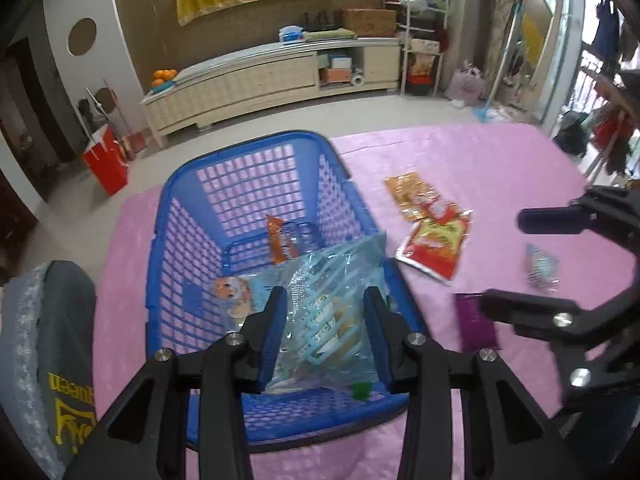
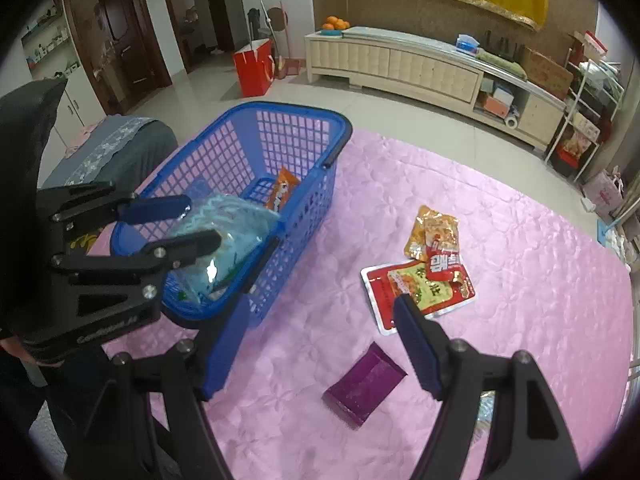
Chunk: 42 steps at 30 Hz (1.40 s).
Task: Organize snacks
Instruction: 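Withdraw both tools from the basket toward the purple wrapper and round bun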
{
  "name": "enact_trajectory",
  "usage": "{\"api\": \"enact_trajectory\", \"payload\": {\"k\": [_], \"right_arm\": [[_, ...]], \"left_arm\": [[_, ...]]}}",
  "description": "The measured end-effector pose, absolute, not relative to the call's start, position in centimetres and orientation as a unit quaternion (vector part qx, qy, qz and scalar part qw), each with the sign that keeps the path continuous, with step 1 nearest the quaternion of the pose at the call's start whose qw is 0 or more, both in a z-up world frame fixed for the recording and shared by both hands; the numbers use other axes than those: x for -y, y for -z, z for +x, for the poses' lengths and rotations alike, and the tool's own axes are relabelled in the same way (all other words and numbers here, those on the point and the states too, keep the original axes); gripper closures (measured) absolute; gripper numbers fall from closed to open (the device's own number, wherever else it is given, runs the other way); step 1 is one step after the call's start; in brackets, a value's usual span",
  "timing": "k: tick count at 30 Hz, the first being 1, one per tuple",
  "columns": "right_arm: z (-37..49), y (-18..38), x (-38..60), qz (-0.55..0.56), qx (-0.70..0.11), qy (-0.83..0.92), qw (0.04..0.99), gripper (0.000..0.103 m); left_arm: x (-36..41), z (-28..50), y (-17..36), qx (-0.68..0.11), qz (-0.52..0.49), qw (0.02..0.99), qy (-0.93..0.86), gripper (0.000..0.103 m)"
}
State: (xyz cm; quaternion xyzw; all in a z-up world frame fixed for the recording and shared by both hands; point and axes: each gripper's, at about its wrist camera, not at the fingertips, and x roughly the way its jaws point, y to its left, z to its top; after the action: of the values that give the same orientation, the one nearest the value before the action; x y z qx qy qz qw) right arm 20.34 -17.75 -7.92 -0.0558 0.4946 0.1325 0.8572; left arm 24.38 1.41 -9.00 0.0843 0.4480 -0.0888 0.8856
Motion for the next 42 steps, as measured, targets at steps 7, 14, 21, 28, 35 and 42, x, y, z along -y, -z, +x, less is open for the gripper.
{"api": "enact_trajectory", "payload": {"k": [7,14,21,28,35,42], "right_arm": [[20.3,7.9,17.3,-0.058,-0.497,-0.136,0.855,0.025],[18.6,5.9,16.6,-0.06,-0.483,-0.137,0.863,0.025],[16.0,3.2,16.6,-0.071,-0.46,-0.132,0.875,0.025],[13.2,1.5,18.4,-0.067,-0.447,-0.11,0.885,0.025],[10.9,0.5,20.5,-0.061,-0.439,-0.085,0.892,0.025],[9.1,0.5,22.8,-0.055,-0.436,-0.06,0.896,0.025]], "left_arm": [[-2.3,23.7,8.4,-0.447,0.062,0.886,0.103,0.047],[-1.7,21.1,6.1,-0.423,0.078,0.896,0.112,0.046],[-1.5,18.1,3.3,-0.398,0.066,0.907,0.118,0.043],[0.2,15.3,1.3,-0.377,0.068,0.913,0.139,0.036],[2.5,13.6,0.7,-0.367,0.072,0.915,0.154,0.036],[5.3,12.5,1.0,-0.367,0.079,0.911,0.171,0.036]]}}
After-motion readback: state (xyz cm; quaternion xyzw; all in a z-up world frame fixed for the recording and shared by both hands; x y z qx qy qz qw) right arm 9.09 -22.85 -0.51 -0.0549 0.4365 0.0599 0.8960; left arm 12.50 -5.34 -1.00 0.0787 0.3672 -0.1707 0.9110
